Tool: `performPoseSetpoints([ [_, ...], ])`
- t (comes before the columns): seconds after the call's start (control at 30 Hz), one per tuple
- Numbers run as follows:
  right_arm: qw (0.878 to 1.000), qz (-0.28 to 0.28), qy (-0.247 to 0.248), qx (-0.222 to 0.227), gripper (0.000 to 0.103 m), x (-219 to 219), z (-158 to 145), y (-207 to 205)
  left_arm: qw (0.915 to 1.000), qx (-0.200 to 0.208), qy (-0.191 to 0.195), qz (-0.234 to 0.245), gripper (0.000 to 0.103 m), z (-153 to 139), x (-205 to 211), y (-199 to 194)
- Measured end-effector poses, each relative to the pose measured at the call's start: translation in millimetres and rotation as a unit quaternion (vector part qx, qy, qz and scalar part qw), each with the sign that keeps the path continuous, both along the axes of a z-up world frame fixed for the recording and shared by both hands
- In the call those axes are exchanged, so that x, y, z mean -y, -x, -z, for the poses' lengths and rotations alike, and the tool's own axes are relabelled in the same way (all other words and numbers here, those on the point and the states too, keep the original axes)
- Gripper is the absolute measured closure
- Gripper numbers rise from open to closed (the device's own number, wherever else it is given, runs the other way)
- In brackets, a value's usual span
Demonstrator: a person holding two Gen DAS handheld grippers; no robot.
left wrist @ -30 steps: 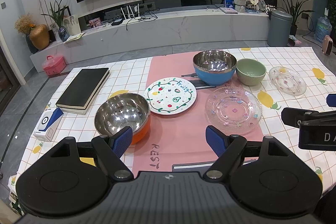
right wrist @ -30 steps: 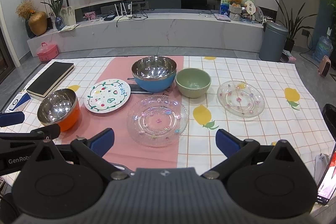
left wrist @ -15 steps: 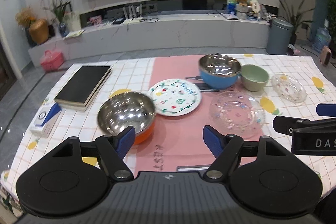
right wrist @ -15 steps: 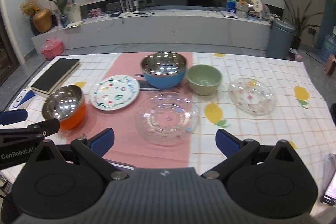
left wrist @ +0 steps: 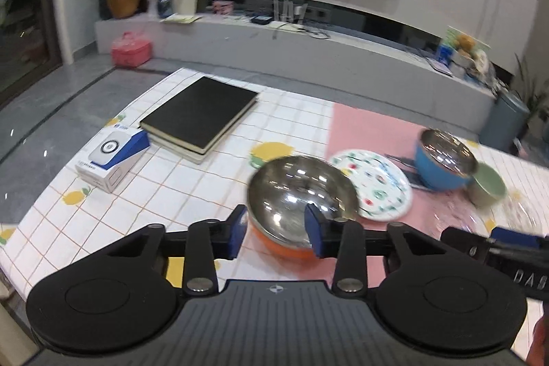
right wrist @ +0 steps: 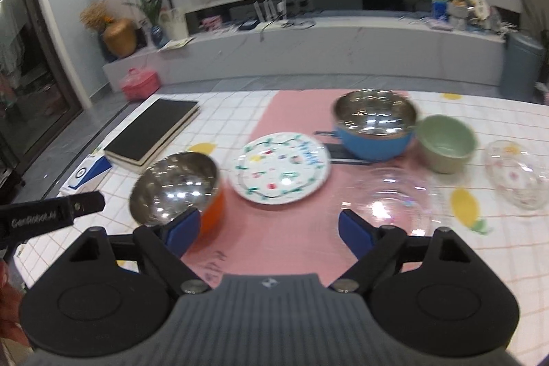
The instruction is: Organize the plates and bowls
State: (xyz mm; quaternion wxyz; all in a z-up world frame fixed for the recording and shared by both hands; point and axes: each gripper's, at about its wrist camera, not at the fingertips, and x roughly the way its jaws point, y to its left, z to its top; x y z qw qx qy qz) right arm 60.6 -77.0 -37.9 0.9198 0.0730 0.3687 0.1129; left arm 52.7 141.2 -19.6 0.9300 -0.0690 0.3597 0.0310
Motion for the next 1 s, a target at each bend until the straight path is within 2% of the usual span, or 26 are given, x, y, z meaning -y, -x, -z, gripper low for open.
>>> performPoseSetpoints([
  [0.13,1.0,-0.013,0.008,-0.016,0.029,-27,5,-24,0.9997,-0.015,0.014,-0.017,0.059,12,-17,-19],
  [0.2,1.0,-0.016,0.012,-0.023,0.029,-38,8,-34,0.999,-0.024,0.033,-0.019,0.059,19,-24,-27],
  [0.3,0.999,-0.018,0.014,-0.043,0.035,-49,16,-51,0.9976,-0.037,0.055,-0.021,0.059,28,-31,-40],
  [0.6,0.995,-0.017,0.005,-0.098,0.048,-73,37,-87,0.9937,-0.072,0.083,-0.024,0.059,50,-38,-67],
  [0.67,0.994,-0.019,0.003,-0.108,0.055,-77,41,-91,0.9926,-0.08,0.088,-0.025,0.06,54,-38,-71],
  [0.87,0.992,-0.018,-0.003,-0.123,0.072,-80,49,-96,0.9917,-0.095,0.083,-0.024,0.074,62,-32,-78],
  [1.0,0.991,-0.01,-0.004,-0.131,0.085,-76,54,-99,0.992,-0.1,0.071,-0.03,0.088,62,-31,-82],
])
